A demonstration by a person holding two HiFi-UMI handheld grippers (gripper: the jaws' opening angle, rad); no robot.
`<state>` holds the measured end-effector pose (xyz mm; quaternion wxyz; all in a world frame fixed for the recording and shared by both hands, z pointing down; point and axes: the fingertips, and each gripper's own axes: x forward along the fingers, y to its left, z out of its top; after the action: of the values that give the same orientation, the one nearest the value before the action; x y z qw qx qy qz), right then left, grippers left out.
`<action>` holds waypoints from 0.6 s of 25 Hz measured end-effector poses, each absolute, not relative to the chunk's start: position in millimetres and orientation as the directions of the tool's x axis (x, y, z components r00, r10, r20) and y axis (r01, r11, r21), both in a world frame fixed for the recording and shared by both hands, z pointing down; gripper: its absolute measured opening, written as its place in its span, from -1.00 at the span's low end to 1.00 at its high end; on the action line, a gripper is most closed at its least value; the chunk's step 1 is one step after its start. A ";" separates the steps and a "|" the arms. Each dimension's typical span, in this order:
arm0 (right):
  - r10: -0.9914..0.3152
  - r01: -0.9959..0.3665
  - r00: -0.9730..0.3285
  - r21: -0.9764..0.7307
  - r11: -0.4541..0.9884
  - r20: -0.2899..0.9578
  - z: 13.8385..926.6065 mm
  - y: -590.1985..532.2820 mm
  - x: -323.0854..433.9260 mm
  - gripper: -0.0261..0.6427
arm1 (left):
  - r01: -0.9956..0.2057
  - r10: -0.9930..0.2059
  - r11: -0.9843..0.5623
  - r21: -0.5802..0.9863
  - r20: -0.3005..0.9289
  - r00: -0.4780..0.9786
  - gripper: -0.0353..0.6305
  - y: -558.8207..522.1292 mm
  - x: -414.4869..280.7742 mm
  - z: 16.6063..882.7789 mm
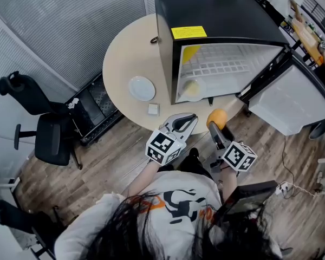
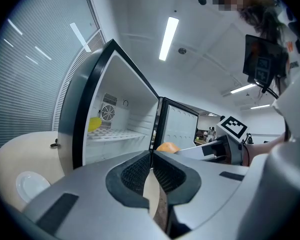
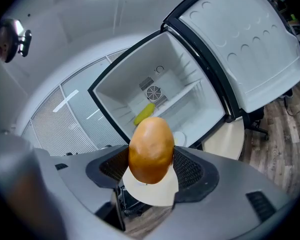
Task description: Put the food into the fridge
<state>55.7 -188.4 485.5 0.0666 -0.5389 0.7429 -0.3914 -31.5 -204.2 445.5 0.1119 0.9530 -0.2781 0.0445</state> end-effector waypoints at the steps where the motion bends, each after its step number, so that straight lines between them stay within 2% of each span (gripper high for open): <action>1: -0.852 -0.747 -0.414 -0.654 0.118 0.319 484.1 -194.4 59.0 -0.06 | -0.545 -0.525 -0.817 0.189 0.150 0.838 -0.85 -208.6 -29.1 445.7; 15: -0.829 -0.772 -0.472 -0.595 0.224 0.300 468.0 -274.0 121.3 -0.06 | -0.607 -0.580 -0.771 0.195 0.182 0.794 -0.85 -269.5 29.1 449.8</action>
<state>121.3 -274.0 468.0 0.0401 -0.5121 0.7813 -0.3546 29.1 -269.5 449.8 0.1227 0.9392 -0.3157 0.0555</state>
